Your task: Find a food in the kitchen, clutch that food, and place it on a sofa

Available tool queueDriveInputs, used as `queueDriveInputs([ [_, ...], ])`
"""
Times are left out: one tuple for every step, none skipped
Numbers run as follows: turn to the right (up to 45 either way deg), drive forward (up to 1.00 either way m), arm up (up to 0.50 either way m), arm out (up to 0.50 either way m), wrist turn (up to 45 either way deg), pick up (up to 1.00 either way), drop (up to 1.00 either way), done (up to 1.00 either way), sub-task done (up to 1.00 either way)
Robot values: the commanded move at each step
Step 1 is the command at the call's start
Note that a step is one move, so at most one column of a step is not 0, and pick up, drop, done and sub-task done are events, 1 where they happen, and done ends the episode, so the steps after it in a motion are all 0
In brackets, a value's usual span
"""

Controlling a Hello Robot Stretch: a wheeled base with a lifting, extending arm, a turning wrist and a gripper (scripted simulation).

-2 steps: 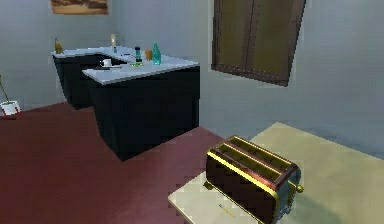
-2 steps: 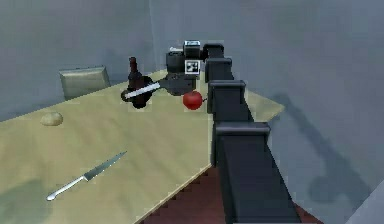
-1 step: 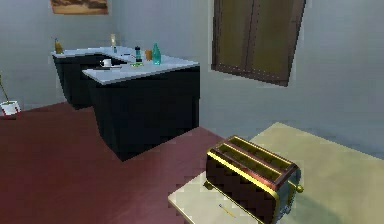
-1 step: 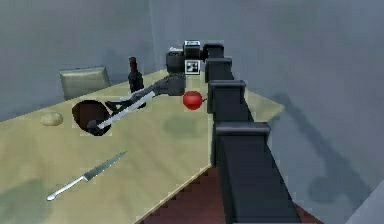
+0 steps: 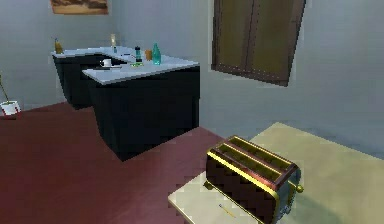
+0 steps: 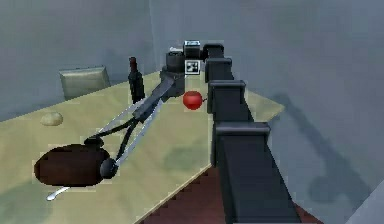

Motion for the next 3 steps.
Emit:
queueDriveInputs([
  [0.0, 0.00, 0.00, -0.32, 0.0, 0.00, 0.00, 0.00, 0.00],
  [-45.0, 0.00, 0.00, 0.00, 0.0, 0.00, 0.00, 0.00, 0.00],
  [-39.0, 0.00, 0.00, 0.00, 0.0, 0.00, 0.00, 0.00, 0.00],
])
